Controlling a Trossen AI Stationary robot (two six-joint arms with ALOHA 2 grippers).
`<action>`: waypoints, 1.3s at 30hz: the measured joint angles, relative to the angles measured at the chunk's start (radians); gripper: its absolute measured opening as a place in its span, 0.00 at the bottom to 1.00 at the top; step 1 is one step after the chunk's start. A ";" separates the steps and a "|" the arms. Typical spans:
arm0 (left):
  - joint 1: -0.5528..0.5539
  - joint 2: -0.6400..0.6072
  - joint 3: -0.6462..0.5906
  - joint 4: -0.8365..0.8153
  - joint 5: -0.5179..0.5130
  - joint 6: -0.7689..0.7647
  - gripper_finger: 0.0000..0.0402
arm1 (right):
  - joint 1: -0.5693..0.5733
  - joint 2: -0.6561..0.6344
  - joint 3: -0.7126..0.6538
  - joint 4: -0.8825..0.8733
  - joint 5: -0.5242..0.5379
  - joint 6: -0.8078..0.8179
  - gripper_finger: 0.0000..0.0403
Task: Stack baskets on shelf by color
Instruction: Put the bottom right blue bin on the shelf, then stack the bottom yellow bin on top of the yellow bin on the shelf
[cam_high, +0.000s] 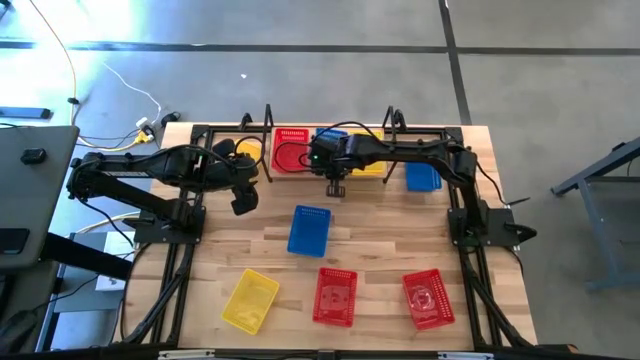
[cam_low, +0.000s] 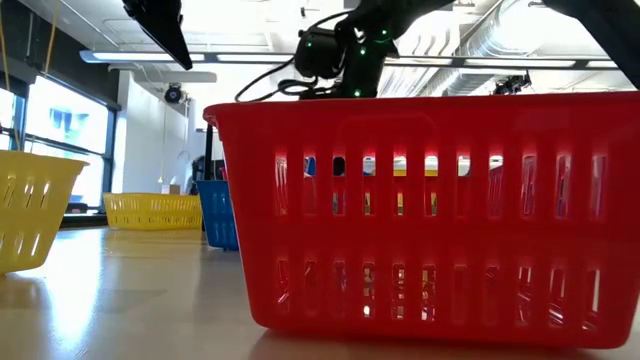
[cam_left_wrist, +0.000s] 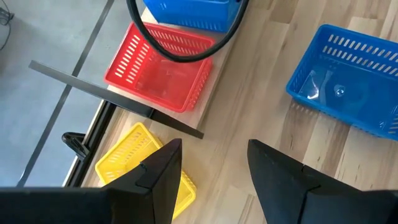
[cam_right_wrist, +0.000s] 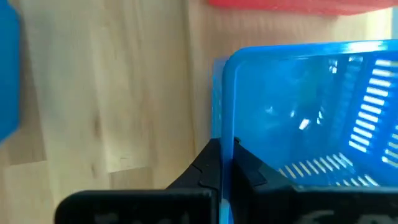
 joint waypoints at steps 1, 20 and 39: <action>0.000 0.000 0.000 0.000 0.000 0.000 0.43 | -0.001 0.000 0.000 -0.001 0.000 -0.001 0.00; 0.000 0.000 0.000 0.000 0.000 -0.003 0.43 | -0.003 0.001 0.000 0.058 0.000 -0.019 0.16; -0.003 0.000 0.000 -0.074 0.011 -0.066 0.43 | -0.002 -0.009 0.081 -0.073 -0.032 0.142 0.19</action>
